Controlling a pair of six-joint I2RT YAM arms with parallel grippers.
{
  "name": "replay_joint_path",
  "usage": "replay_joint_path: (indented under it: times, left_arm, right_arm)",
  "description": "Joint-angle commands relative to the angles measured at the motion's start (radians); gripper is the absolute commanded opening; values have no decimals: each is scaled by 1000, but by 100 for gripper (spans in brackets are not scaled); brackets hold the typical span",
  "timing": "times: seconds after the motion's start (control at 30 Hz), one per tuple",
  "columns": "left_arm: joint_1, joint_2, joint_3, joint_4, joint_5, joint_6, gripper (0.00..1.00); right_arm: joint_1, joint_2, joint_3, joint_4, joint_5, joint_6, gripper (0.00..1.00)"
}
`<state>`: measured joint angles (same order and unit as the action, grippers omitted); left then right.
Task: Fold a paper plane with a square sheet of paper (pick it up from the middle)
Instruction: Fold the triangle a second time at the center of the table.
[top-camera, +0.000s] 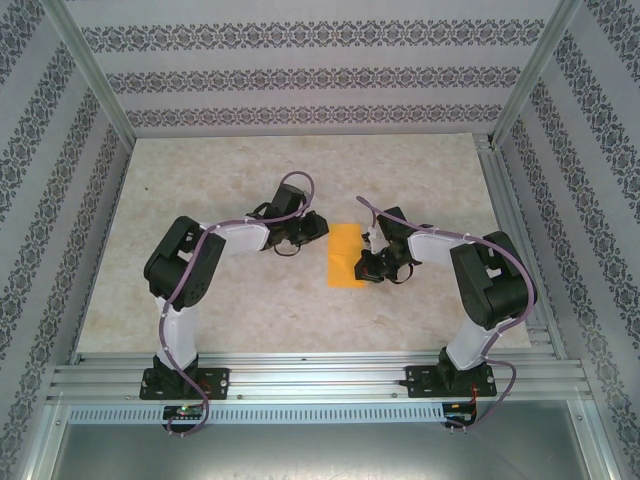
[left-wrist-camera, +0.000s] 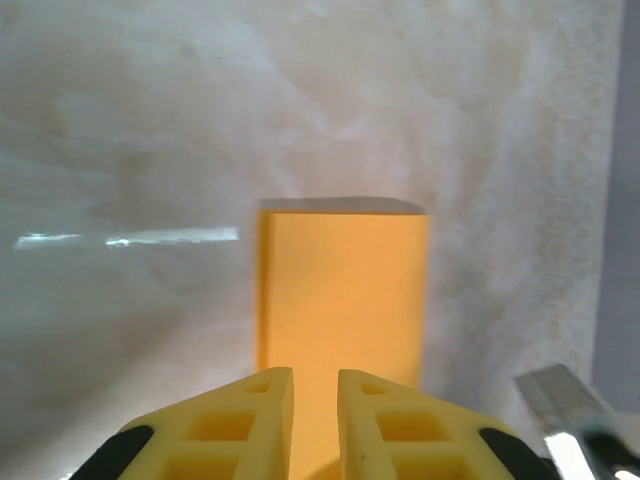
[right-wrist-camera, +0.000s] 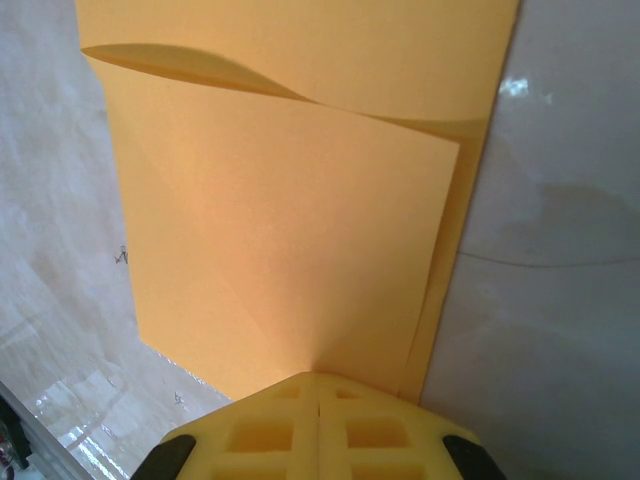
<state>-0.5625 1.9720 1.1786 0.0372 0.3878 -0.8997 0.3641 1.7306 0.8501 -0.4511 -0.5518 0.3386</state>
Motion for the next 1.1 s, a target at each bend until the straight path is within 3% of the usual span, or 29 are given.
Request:
replay_joint_path:
  times: [0.0, 0.37, 0.67, 1.07]
  left_arm:
    - [-65, -61, -17, 75, 69, -39, 20]
    - [-149, 14, -116, 205, 70, -170, 14]
    - [-149, 68, -109, 170, 11, -136, 13]
    - [-149, 77, -122, 142, -9, -136, 12]
  right_arm:
    - [-8, 49, -49, -72, 131, -19, 6]
    - [-10, 47, -61, -60, 128, -16, 6]
    - [-13, 33, -58, -63, 123, -16, 6]
    - [40, -63, 55, -67, 4, 32, 11]
